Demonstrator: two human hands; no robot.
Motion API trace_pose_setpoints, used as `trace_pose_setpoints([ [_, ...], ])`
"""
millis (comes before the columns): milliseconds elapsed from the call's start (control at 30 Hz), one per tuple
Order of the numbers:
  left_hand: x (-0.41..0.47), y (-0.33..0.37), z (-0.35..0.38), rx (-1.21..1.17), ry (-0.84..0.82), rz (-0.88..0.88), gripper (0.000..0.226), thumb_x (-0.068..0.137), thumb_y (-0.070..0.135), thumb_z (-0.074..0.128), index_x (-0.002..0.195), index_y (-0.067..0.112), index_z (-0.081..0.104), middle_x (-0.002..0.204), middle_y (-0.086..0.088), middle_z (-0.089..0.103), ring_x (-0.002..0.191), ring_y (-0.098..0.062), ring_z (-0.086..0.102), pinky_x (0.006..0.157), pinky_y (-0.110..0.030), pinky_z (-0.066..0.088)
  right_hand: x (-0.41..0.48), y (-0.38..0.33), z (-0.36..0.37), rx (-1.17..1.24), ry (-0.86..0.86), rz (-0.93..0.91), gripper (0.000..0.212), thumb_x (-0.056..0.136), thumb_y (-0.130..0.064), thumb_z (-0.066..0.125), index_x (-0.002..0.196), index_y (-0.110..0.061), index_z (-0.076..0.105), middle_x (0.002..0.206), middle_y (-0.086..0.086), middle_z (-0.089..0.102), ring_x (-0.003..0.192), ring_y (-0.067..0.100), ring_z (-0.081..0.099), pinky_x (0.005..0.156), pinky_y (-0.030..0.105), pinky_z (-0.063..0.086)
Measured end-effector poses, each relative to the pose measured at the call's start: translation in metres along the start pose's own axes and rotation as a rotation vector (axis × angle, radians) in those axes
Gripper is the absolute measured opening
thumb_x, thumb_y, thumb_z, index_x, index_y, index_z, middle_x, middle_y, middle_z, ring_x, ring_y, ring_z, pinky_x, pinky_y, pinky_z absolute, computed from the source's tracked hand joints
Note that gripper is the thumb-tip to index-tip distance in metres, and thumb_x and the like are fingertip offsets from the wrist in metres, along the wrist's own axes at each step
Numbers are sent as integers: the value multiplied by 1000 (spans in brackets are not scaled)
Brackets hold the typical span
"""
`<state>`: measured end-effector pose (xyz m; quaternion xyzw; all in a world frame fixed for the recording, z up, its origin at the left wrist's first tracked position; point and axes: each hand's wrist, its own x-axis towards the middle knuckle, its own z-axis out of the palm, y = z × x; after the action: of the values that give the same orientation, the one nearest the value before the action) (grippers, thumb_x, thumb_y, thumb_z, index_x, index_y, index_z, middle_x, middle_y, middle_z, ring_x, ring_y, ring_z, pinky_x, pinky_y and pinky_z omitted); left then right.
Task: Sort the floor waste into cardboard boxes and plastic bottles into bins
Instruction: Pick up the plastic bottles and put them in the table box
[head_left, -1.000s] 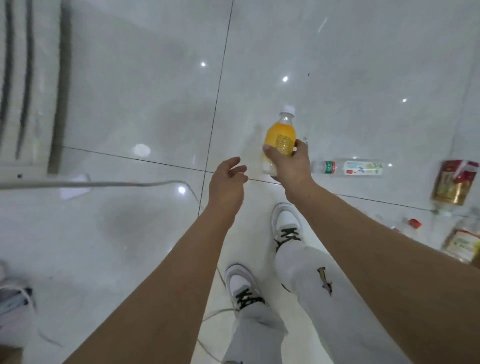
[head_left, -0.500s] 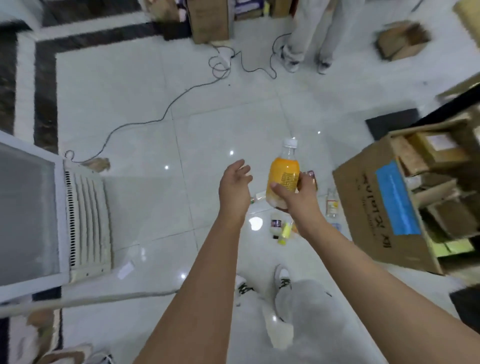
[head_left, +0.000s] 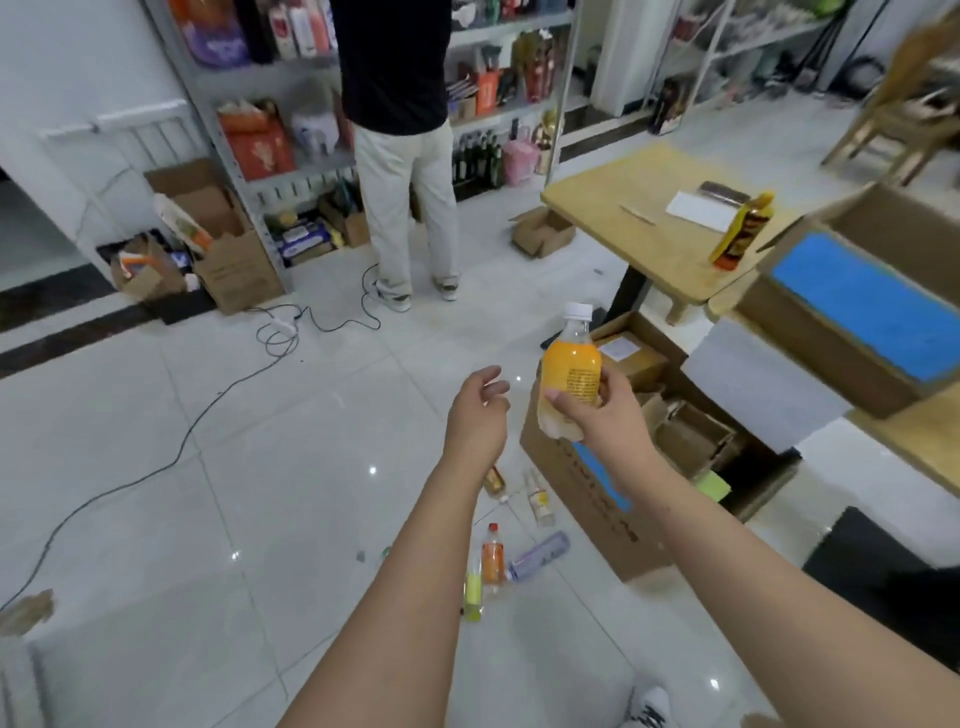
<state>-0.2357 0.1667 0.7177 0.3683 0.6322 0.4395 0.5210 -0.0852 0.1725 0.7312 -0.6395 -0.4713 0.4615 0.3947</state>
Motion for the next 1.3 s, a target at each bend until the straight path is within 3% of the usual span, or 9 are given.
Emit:
trace_pose_setpoints([
  [133, 4, 26, 86, 22, -25, 57, 39, 94, 9, 49, 130, 24, 52, 117, 7, 64, 107, -11, 60, 88, -24, 48, 31, 5, -84, 56, 3, -18, 78, 78, -36, 80, 142, -19, 39, 125, 1, 59, 106, 17, 62, 95, 43, 53],
  [200, 4, 36, 128, 19, -7, 74, 36, 94, 11, 50, 129, 23, 53, 114, 7, 65, 105, -11, 62, 83, -21, 48, 47, 8, -123, 78, 2, -41, 76, 79, -34, 80, 141, -18, 39, 121, -1, 59, 98, 10, 60, 86, 32, 54],
  [333, 10, 52, 209, 37, -14, 111, 31, 96, 20, 53, 127, 23, 55, 116, 3, 66, 109, -15, 63, 98, -35, 49, 86, 10, -196, 41, -23, -89, 60, 82, -33, 77, 131, -25, 42, 99, -19, 55, 86, -5, 55, 70, 14, 44],
  [567, 10, 74, 287, 15, -64, 86, 32, 97, 26, 54, 129, 25, 55, 122, 4, 64, 108, -12, 64, 93, -31, 51, 120, 17, -269, 73, 5, -74, 69, 80, -38, 78, 136, -21, 43, 114, -7, 59, 100, 10, 61, 89, 33, 53],
  [700, 22, 88, 321, 44, -127, 44, 30, 96, 24, 55, 125, 26, 56, 124, 2, 62, 108, -14, 63, 91, -30, 52, 128, 20, -303, 105, 82, -63, 53, 83, -36, 76, 124, -26, 45, 99, -18, 54, 90, 0, 56, 87, 33, 52],
  [900, 42, 110, 388, 66, -288, 7, 33, 94, 18, 56, 127, 21, 57, 120, -2, 64, 100, -14, 66, 87, -31, 54, 141, 25, -361, 71, 229, -20, 74, 77, -47, 78, 138, -21, 44, 123, -3, 59, 110, 17, 60, 93, 46, 54],
  [1033, 49, 121, 432, 68, -386, 18, 33, 95, 20, 54, 127, 23, 55, 127, -2, 60, 104, -15, 65, 96, -40, 52, 160, 24, -409, 65, 312, -13, 69, 79, -46, 77, 135, -22, 46, 120, -2, 61, 102, 15, 63, 86, 41, 57],
  [1167, 69, 138, 478, 94, -409, 27, 35, 95, 21, 55, 130, 26, 54, 127, 4, 57, 101, -9, 63, 87, -30, 54, 201, 16, -463, 33, 396, -19, 73, 79, -48, 76, 138, -19, 44, 118, -3, 61, 101, 14, 63, 87, 38, 56],
  [1300, 99, 144, 530, 128, -387, 34, 36, 95, 22, 55, 131, 26, 53, 126, 2, 57, 101, -8, 63, 95, -34, 52, 255, 17, -516, -13, 422, -40, 72, 79, -43, 78, 137, -16, 45, 118, -1, 62, 101, 16, 63, 78, 29, 55],
])
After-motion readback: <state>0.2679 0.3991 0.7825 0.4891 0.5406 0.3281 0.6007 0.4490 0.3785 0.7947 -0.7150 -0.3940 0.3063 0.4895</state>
